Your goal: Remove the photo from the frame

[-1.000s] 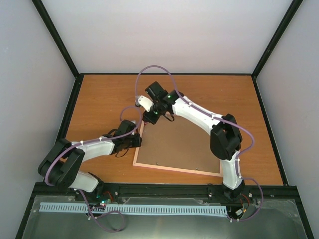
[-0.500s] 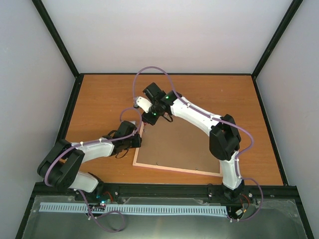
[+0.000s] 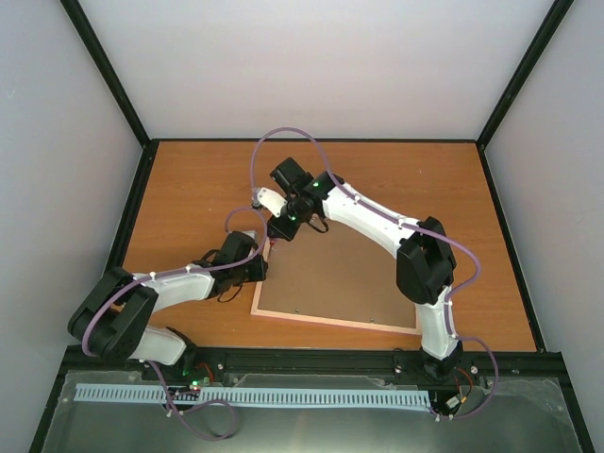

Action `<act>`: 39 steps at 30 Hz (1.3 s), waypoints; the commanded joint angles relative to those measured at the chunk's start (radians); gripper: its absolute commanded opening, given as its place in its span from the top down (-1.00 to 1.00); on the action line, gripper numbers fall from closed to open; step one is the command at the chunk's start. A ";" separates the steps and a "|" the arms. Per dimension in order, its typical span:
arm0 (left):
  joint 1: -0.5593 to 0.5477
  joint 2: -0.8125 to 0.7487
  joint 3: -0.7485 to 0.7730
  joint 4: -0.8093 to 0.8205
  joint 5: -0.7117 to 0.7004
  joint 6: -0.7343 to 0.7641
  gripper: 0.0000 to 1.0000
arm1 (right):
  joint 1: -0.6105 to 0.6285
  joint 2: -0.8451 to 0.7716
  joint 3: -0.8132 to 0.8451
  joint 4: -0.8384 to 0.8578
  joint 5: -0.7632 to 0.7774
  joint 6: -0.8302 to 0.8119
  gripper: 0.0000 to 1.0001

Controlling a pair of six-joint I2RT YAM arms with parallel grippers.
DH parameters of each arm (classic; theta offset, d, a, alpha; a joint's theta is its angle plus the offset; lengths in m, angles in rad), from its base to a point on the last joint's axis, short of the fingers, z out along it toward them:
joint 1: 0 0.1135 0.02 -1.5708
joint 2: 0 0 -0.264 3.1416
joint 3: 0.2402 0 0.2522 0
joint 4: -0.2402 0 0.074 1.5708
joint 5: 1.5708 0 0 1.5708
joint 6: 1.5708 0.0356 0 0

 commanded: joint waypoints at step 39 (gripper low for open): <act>0.003 -0.007 -0.043 -0.037 0.012 -0.046 0.99 | 0.096 0.035 0.005 -0.007 0.821 -0.007 0.94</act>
